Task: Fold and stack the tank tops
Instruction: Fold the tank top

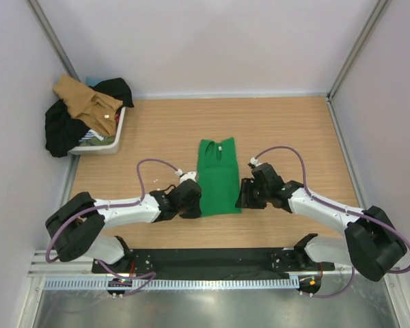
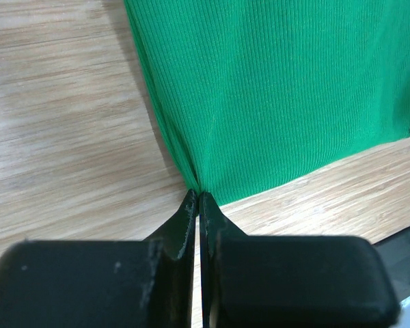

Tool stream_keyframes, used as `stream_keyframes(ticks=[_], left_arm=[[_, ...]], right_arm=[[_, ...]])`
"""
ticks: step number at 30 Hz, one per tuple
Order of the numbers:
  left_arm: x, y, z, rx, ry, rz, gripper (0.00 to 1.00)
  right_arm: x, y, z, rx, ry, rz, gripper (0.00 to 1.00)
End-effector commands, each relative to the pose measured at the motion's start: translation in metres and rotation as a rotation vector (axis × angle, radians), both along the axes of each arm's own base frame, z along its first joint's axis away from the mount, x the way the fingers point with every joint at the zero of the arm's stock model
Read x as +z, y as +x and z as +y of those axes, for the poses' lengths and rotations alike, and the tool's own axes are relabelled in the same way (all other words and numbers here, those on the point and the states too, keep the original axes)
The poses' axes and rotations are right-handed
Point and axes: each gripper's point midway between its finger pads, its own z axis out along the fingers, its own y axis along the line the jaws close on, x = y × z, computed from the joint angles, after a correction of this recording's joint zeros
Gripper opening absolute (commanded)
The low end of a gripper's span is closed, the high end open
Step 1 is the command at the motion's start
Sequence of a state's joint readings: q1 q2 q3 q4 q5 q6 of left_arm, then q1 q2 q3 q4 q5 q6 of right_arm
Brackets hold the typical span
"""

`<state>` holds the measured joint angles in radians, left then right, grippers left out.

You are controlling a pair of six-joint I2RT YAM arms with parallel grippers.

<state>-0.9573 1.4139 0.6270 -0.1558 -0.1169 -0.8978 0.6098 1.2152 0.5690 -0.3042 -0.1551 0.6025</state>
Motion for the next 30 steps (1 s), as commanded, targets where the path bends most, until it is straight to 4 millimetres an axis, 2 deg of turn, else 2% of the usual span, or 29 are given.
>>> stream_keyframes(ticks=[1, 8, 10, 15, 18, 22, 27, 30], left_arm=[[-0.004, -0.002, 0.003, 0.019, 0.018, 0.001, 0.00], [-0.006, -0.005, 0.000, 0.003, 0.018, 0.016, 0.00], [-0.007, -0.007, -0.001, 0.000, 0.019, 0.018, 0.00], [-0.004, -0.010, -0.003, -0.009, 0.013, 0.023, 0.00], [0.002, -0.012, -0.005, -0.017, 0.011, 0.017, 0.00], [0.015, -0.013, -0.008, -0.021, 0.004, 0.025, 0.00], [0.031, -0.023, -0.001, -0.005, -0.001, 0.063, 0.00], [0.043, -0.029, 0.002, -0.007, -0.027, 0.064, 0.00]], right_arm=[[-0.012, -0.007, -0.009, -0.045, -0.031, 0.017, 0.46], [-0.020, -0.011, 0.002, -0.014, 0.003, 0.037, 0.39], [-0.021, -0.013, 0.004, -0.007, 0.011, 0.045, 0.35], [-0.013, -0.018, 0.014, 0.024, 0.069, 0.045, 0.16], [-0.008, -0.020, 0.016, 0.034, 0.087, 0.050, 0.01], [0.002, -0.022, 0.011, 0.014, 0.077, 0.043, 0.01], [0.023, -0.024, -0.007, -0.028, 0.017, 0.016, 0.01], [0.033, -0.030, -0.009, -0.029, 0.033, 0.014, 0.01]])
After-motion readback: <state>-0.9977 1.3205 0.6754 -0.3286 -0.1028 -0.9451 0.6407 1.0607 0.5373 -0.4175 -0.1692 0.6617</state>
